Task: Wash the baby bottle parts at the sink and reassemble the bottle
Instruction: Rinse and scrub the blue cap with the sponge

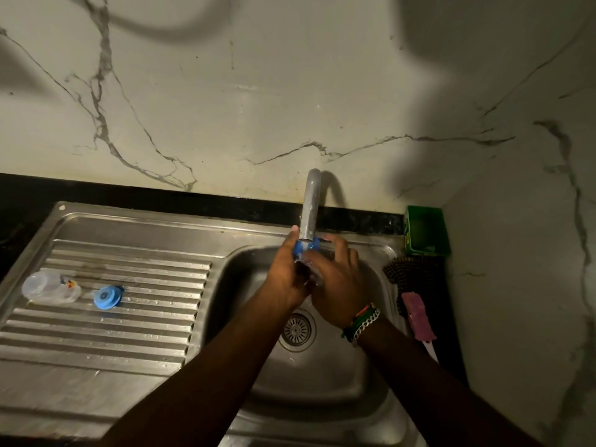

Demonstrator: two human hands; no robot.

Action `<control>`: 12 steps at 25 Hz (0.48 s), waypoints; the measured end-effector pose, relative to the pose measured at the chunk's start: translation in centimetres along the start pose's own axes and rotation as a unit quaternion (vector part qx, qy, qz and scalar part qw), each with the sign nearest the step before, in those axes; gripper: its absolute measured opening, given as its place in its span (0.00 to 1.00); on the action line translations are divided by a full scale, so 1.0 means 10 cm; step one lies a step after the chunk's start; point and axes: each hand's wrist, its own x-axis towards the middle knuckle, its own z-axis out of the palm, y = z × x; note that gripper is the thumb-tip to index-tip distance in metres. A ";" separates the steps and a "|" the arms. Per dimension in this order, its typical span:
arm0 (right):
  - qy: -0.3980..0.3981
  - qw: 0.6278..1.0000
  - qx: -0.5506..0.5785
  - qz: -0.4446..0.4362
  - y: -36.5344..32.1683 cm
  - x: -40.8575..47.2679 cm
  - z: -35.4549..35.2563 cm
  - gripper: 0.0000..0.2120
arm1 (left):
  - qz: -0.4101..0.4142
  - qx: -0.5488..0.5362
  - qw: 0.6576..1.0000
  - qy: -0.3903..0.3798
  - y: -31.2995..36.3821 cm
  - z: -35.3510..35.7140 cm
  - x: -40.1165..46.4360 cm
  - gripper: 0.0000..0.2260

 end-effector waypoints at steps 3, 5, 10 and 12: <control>-0.003 0.992 0.118 0.036 0.05 0.04 0.05 0.17 | 0.025 0.014 0.999 -0.017 -0.10 -0.04 0.03 0.16; 0.009 0.961 0.270 0.062 0.10 0.08 0.01 0.08 | 0.101 0.037 0.993 -0.052 -0.10 -0.12 0.11 0.15; -0.074 0.607 0.700 0.369 -0.14 0.06 -0.13 0.14 | 0.238 0.226 0.937 -0.120 -0.09 -0.24 0.12 0.10; -0.068 0.559 0.733 0.381 -0.21 0.09 -0.10 0.19 | 0.267 0.270 0.918 -0.113 -0.09 -0.28 0.12 0.11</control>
